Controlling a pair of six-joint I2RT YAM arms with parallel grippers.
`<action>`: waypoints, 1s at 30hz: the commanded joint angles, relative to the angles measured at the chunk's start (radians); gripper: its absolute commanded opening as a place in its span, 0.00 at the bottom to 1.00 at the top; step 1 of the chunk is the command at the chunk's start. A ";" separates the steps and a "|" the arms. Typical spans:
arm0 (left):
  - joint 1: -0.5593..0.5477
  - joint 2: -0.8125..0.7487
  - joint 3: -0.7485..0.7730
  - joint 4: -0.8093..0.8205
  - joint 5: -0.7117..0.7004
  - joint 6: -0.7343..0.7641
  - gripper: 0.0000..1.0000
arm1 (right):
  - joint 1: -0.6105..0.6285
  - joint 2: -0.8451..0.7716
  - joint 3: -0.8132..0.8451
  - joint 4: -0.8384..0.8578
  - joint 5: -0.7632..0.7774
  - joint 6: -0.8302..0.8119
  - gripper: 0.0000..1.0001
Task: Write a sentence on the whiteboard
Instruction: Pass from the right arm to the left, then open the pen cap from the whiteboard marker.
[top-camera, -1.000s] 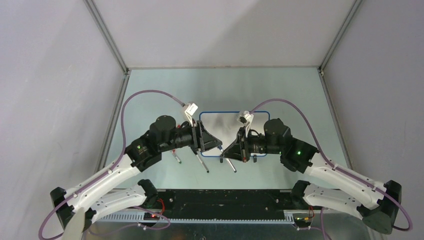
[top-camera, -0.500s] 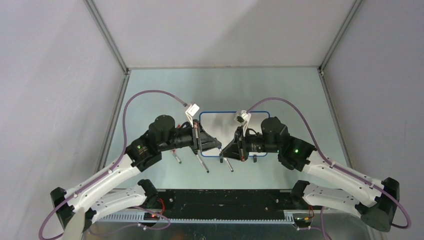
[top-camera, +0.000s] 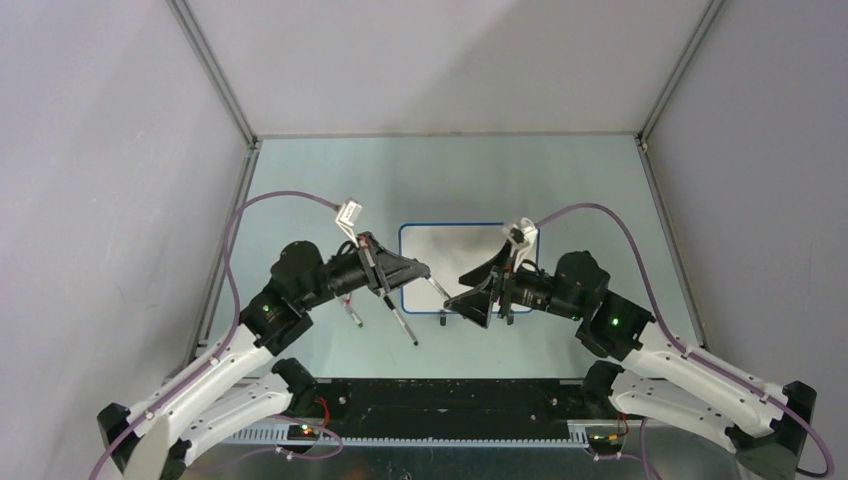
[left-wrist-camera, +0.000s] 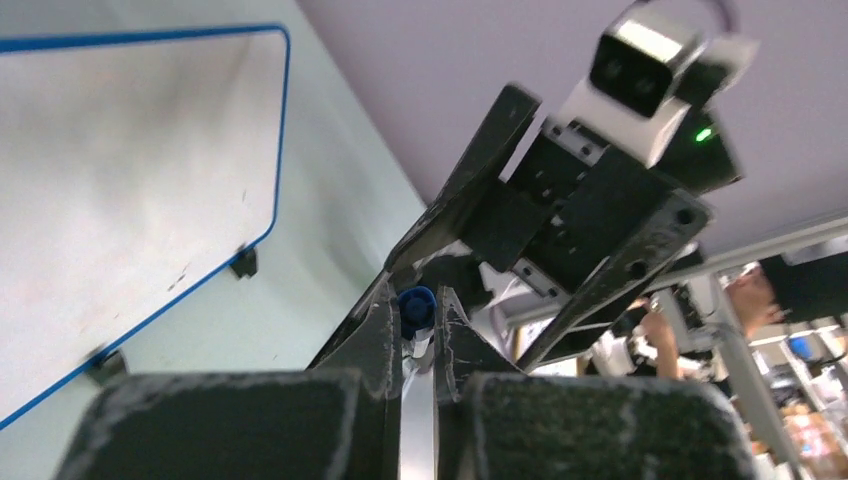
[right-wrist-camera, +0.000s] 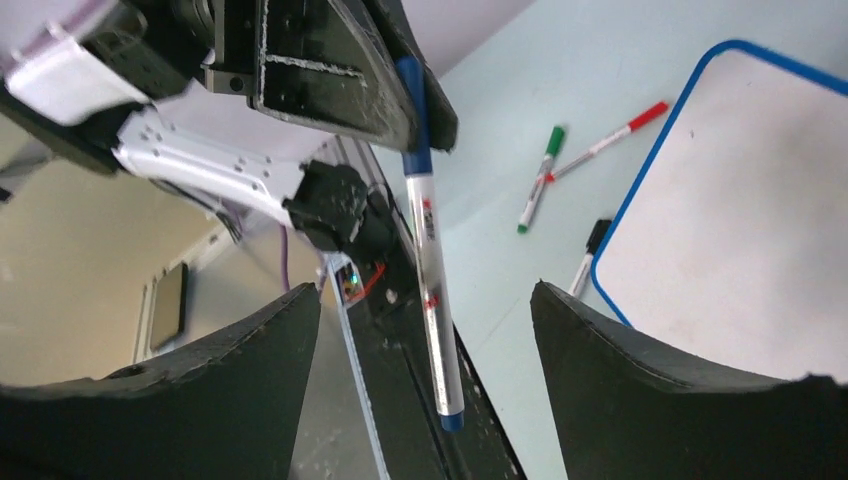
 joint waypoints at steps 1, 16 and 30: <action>0.035 -0.042 -0.027 0.240 0.005 -0.175 0.00 | 0.017 -0.066 -0.090 0.293 0.120 0.097 0.81; 0.044 -0.065 -0.079 0.539 -0.082 -0.361 0.00 | 0.146 0.050 -0.120 0.739 0.405 0.252 0.70; 0.043 -0.107 -0.049 0.364 -0.118 -0.248 0.00 | 0.166 0.073 -0.060 0.652 0.432 0.299 0.65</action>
